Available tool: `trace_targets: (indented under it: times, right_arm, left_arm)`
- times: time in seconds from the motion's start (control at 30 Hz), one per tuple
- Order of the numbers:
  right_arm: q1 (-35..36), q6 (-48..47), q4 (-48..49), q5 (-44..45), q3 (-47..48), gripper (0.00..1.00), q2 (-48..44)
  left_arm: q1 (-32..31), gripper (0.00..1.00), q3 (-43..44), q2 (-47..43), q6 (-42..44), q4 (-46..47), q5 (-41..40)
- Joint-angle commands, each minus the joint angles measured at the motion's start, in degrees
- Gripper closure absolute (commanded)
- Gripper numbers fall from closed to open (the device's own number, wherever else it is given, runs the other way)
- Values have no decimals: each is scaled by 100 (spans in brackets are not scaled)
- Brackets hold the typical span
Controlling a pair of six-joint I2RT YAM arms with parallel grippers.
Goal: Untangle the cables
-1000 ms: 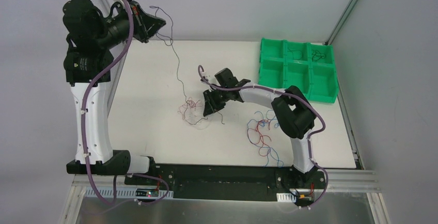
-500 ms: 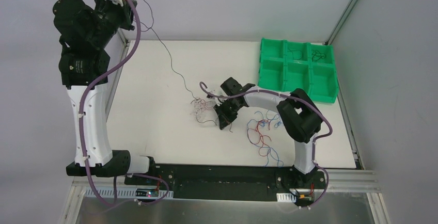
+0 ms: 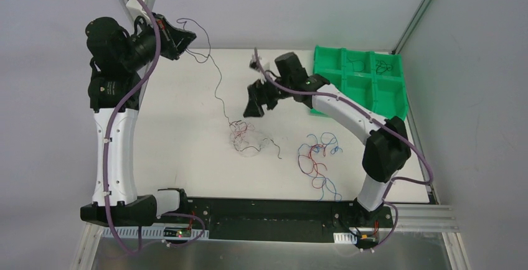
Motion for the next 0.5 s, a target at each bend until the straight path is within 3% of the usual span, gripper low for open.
trace_targets:
  times: [0.0, 0.13, 0.47]
  right_arm:
    - [-43, 1198, 1565, 0, 1015, 14, -359]
    - [-9, 1543, 1991, 161, 1664, 3, -98]
    - [259, 618, 2121, 296, 2317, 7, 529]
  left_arm:
    - [19, 100, -630, -198, -1800, 1210, 1158]
    - [-22, 100, -939, -183, -2218, 1457, 1444]
    - [-152, 100, -1328, -89, -2768, 1590, 1613]
